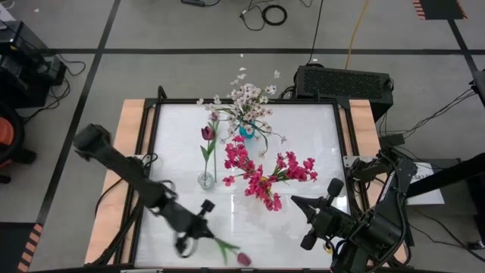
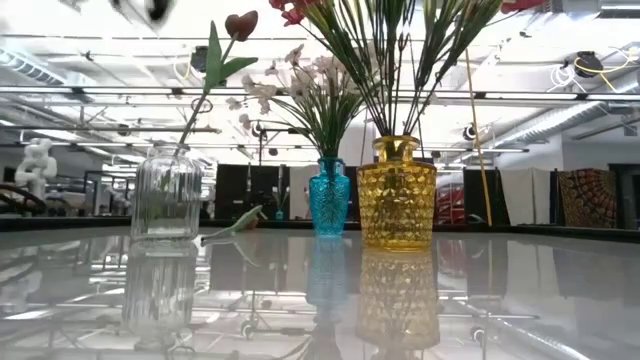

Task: Sort flowers into vase by color
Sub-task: Put the bottom red flower into the transparent vase

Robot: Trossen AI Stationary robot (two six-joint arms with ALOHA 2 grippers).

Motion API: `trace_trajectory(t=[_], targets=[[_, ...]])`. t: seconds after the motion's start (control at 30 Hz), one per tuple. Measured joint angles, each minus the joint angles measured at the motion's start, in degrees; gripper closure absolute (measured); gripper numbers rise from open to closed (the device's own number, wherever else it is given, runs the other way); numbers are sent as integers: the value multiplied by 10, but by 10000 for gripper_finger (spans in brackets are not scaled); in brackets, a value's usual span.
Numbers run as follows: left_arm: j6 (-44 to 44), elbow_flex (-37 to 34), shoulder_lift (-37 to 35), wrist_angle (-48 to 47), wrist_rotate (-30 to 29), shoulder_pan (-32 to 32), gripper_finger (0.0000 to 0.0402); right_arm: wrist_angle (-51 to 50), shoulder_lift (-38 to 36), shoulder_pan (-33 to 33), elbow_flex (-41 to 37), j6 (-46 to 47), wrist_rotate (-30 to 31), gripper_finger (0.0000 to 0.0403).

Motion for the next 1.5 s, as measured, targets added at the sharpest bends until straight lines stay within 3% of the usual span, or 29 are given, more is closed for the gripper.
trace_trajectory(t=[0.17, 0.3, 0.4, 0.53, 0.67, 1.0, 1.2, 1.5], targets=[[41, 7, -125, 21, -71, -59, 389, 42, 0, 0, 0, 13, 66, 394], [94, 7, -190, 81, -160, -106, 389, 166, 2, -11, 0, -56, 69, 371], [137, 7, -210, 137, -213, -126, 389, 285, 16, -34, 0, -160, 29, 353], [197, 6, -212, 234, -241, -127, 389, 426, 49, -76, 0, -329, -74, 332], [249, 6, -212, 326, -243, -114, 389, 521, 73, -129, 0, -451, -176, 319], [301, 6, -202, 432, -194, -85, 389, 716, 123, -238, 0, -504, -392, 288], [314, 6, -171, 494, -148, -71, 389, 826, 134, -249, -1, -552, -409, 264], [364, 6, -140, 555, -121, -47, 389, 871, 134, -260, 0, -565, -466, 242]])
